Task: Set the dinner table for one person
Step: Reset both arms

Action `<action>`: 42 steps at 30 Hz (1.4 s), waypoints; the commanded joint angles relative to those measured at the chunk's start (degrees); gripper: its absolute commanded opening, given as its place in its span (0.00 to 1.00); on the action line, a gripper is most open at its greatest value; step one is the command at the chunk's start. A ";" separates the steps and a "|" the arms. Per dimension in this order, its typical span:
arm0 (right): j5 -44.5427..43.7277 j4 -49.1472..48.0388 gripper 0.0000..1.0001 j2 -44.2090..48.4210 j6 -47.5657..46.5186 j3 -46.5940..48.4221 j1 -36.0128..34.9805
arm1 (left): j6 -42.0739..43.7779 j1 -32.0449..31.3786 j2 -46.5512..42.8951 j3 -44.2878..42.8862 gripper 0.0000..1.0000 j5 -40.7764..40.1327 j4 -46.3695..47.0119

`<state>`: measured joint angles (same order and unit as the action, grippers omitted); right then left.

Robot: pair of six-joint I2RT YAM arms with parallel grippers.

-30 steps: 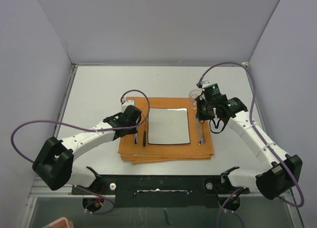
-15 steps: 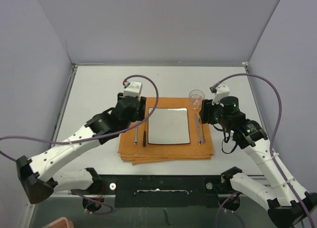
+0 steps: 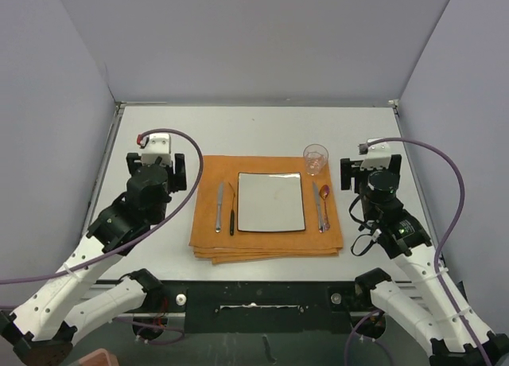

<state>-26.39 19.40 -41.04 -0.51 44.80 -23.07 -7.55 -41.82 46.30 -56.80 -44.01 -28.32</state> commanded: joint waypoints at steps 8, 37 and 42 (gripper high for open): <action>6.62 -6.99 0.86 7.37 -4.49 -11.23 2.44 | 2.94 6.90 -6.83 16.34 0.65 8.61 12.49; 13.85 -25.42 0.98 -3.66 3.08 -13.47 14.16 | 8.90 34.17 -8.78 33.01 0.98 32.52 41.77; 14.66 -28.69 0.98 -5.93 0.65 -11.84 15.80 | 9.04 34.86 -5.66 31.34 0.98 32.82 40.42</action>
<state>-12.43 -3.18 -46.00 0.45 29.23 -8.29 2.15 -7.92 38.44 -23.38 -12.93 8.64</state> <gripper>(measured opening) 0.979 0.976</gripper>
